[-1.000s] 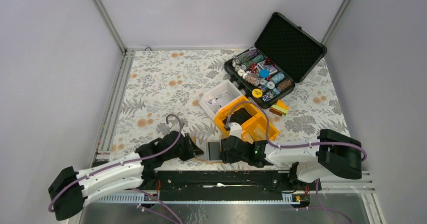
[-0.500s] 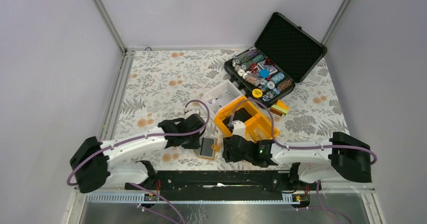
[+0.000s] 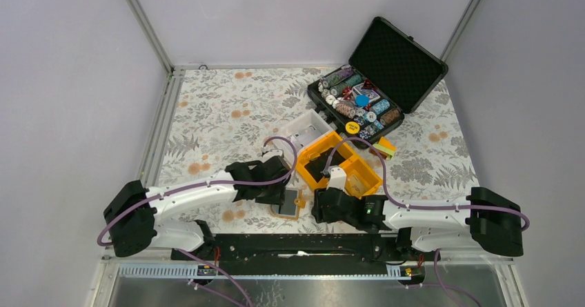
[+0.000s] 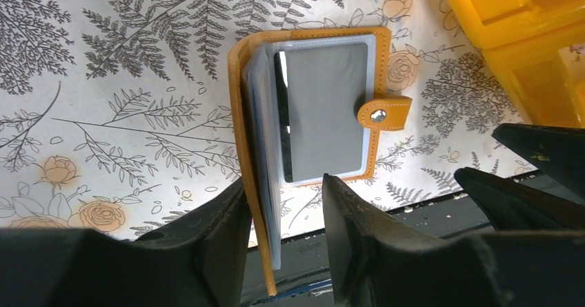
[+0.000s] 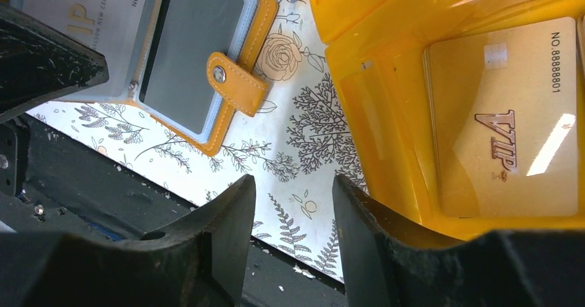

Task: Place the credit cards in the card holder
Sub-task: Close the card holder at the center of the board.

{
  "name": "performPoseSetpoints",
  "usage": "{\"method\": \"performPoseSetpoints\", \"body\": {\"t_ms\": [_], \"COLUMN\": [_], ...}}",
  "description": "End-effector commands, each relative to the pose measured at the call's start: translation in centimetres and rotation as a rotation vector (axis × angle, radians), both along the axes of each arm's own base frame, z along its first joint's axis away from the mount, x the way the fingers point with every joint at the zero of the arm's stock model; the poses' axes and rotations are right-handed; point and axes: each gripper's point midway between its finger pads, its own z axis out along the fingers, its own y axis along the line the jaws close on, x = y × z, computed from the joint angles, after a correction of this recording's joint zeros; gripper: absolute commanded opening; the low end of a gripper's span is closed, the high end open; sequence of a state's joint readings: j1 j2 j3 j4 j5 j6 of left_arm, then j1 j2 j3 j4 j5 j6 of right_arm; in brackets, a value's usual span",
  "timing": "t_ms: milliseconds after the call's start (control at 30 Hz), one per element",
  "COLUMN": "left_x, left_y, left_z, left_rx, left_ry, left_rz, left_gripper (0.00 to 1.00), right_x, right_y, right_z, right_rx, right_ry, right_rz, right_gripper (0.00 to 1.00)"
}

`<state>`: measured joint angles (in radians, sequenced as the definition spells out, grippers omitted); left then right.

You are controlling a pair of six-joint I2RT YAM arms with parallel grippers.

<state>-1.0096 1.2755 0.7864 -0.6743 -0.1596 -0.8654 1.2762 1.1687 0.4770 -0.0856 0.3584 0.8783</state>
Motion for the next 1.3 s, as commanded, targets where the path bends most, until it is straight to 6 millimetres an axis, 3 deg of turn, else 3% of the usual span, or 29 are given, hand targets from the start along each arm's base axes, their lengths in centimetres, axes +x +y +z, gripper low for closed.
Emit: {"method": "performPoseSetpoints", "body": {"t_ms": [0,267,667,767,900,1100,1167,1267], "left_x": [0.7,0.2,0.2,0.1,0.1,0.5,0.5,0.5], "left_y": [-2.5,-4.9,-7.9,-8.1,-7.8,-6.2,-5.9,-6.0], "left_z": [2.9,4.4,3.8,2.7,1.3,-0.4,-0.5,0.7], "left_rx": [-0.129,-0.226,-0.406,-0.433,-0.437,-0.424,-0.452,-0.526], "left_ry": [-0.06,-0.089,-0.128,-0.124,-0.123,-0.129,-0.124,-0.159], "left_rz": [0.015,-0.019,-0.046,-0.038,-0.019,0.049,0.06,0.044], "left_gripper": [0.44,0.45,0.43,0.4,0.35,0.23,0.24,0.35], "right_x": [0.5,0.7,0.5,0.3,0.3,0.5,0.5,0.7], "right_y": [-0.3,-0.2,-0.2,-0.3,1.0,2.5,3.0,3.3], "right_z": [0.4,0.5,1.1,1.2,2.4,2.5,2.7,2.7], "right_rx": [0.004,0.008,0.137,0.157,0.247,0.28,0.291,0.287], "right_ry": [-0.032,-0.033,-0.012,-0.006,-0.013,-0.001,0.001,0.0], "right_rz": [-0.035,-0.046,-0.106,-0.105,-0.093,-0.087,-0.088,-0.09], "right_gripper": [0.52,0.6,0.68,0.69,0.71,0.69,0.68,0.68]}}
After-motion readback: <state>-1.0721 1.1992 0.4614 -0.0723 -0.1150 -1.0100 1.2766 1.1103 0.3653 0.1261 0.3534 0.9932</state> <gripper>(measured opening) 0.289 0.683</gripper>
